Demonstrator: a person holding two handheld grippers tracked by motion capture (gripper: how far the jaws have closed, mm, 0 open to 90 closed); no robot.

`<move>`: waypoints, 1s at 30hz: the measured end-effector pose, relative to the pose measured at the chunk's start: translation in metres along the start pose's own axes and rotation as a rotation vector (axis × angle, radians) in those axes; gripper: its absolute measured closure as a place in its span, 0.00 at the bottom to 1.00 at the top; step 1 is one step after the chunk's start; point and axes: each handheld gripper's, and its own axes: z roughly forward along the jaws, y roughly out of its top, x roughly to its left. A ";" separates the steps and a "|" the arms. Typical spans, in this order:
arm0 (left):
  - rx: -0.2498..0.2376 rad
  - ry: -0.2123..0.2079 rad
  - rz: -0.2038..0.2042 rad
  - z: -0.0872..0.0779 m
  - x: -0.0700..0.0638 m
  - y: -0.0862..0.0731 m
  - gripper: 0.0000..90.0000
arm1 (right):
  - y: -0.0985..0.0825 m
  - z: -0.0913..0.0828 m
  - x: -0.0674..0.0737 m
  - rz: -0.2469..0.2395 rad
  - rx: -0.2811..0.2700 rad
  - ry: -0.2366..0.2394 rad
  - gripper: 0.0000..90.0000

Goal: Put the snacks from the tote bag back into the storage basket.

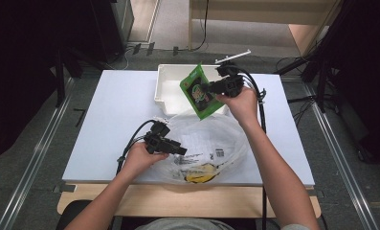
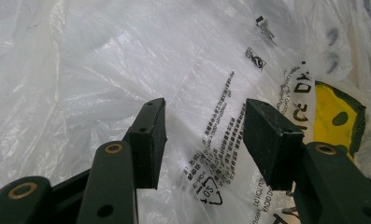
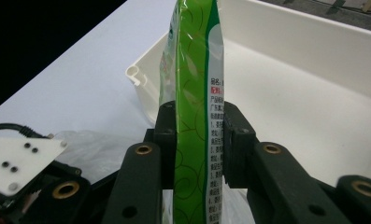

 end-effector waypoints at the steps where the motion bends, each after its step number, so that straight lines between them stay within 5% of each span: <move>1: 0.000 -0.001 0.000 0.000 0.000 0.000 0.55 | 0.002 0.001 -0.001 0.008 0.002 0.000 0.82; 30: 0.008 -0.004 0.008 -0.001 0.002 0.000 0.55 | 0.044 0.044 -0.034 0.082 0.007 -0.071 0.82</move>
